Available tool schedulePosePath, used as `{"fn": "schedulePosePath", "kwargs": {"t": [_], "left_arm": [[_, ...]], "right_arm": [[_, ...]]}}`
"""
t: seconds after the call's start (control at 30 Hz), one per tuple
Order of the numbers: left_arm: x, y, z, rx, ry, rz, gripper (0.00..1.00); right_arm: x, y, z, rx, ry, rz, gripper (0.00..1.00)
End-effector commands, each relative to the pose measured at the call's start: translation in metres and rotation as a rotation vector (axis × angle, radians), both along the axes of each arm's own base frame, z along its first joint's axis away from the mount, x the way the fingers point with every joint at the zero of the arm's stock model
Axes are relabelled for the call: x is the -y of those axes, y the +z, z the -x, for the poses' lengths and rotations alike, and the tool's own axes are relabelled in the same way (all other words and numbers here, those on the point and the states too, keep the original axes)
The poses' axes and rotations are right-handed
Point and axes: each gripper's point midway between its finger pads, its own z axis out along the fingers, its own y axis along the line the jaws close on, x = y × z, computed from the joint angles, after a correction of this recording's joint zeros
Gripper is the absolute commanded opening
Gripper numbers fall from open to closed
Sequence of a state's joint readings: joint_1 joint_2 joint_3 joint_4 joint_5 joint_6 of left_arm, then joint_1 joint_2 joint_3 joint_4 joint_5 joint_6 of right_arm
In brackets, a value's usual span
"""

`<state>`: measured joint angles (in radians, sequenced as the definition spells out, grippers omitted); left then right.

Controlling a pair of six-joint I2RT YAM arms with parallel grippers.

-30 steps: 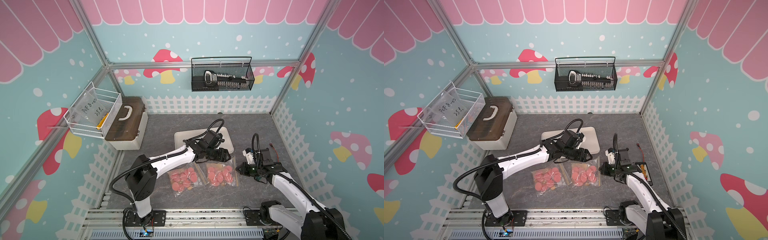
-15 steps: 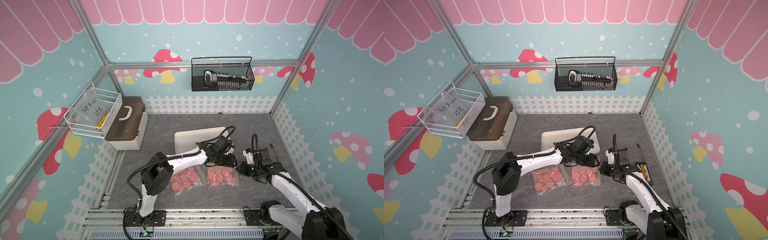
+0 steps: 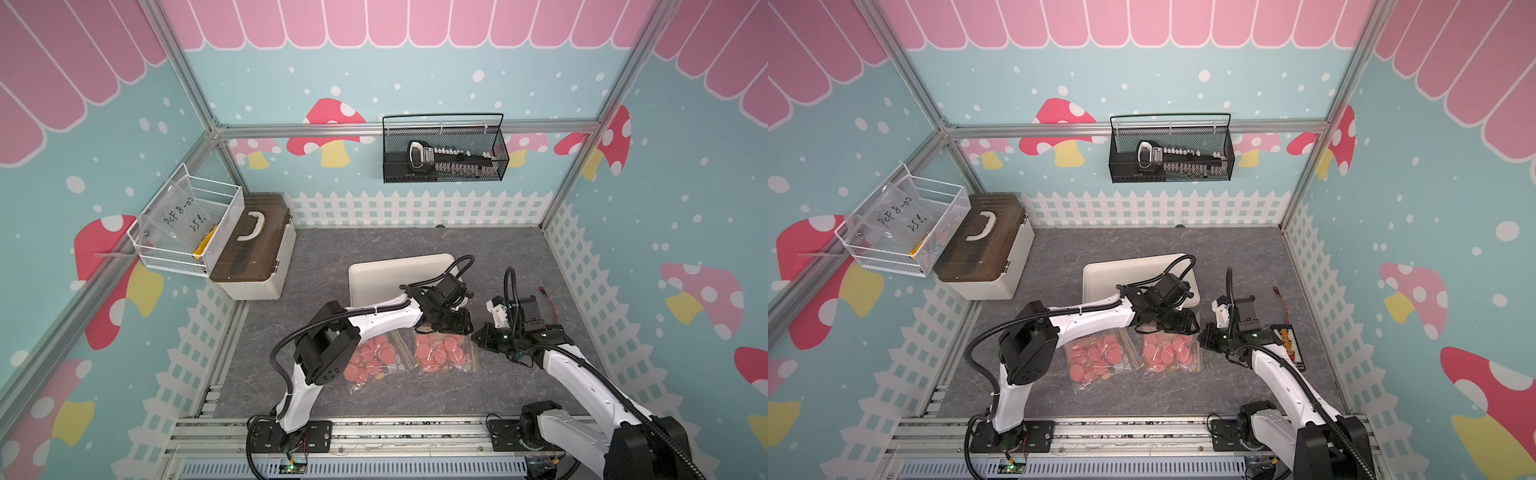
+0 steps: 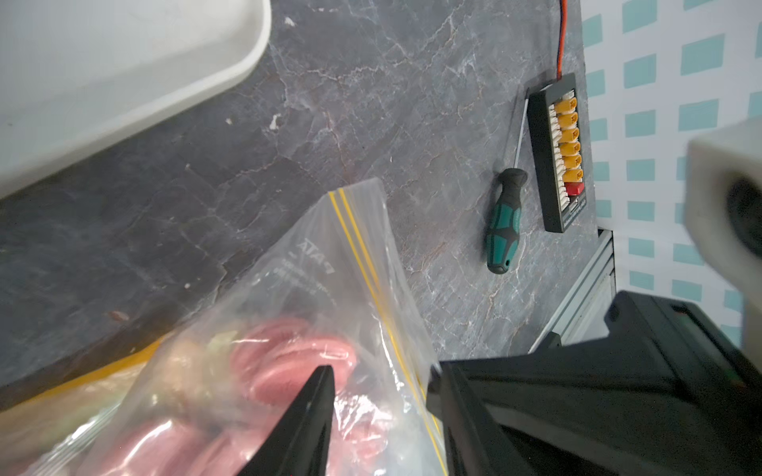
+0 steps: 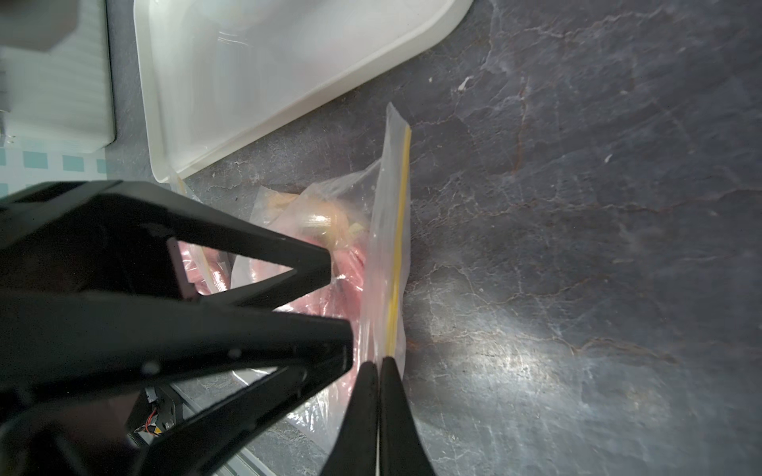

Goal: Pour cookies out of the ziploc bag
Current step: Open the ziploc bag at the center of the board.

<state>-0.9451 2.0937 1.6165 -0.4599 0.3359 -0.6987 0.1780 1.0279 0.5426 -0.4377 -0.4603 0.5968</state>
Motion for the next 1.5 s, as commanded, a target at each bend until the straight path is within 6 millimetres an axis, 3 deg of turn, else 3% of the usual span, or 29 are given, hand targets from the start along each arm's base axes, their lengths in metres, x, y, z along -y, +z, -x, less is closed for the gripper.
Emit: {"fn": "schedulePosePath", "kwargs": {"t": [0.0, 0.13, 0.43, 0.87, 1.33, 1.47], "left_arm": [[0.004, -0.004, -0.001, -0.016, 0.02, -0.023, 0.45], [0.003, -0.008, -0.003, -0.019, 0.033, -0.037, 0.44], [0.005, -0.014, -0.002, -0.033, 0.035, -0.053, 0.32], [0.012, -0.017, 0.0, -0.049, 0.036, -0.052, 0.31], [0.012, -0.022, -0.004, -0.047, 0.059, -0.064, 0.16], [0.014, -0.022, -0.004, -0.047, 0.06, -0.063, 0.07]], "right_arm": [[0.0, 0.001, 0.0, 0.014, -0.005, -0.001, 0.0], [0.0, 0.0, 0.001, 0.013, -0.003, 0.003, 0.0], [0.001, 0.0, 0.001, 0.015, -0.001, 0.011, 0.0], [0.001, -0.002, 0.003, 0.016, 0.007, 0.021, 0.0], [0.001, -0.004, 0.004, 0.016, 0.006, 0.022, 0.0], [0.002, -0.005, 0.004, 0.014, 0.002, 0.029, 0.0]]}}
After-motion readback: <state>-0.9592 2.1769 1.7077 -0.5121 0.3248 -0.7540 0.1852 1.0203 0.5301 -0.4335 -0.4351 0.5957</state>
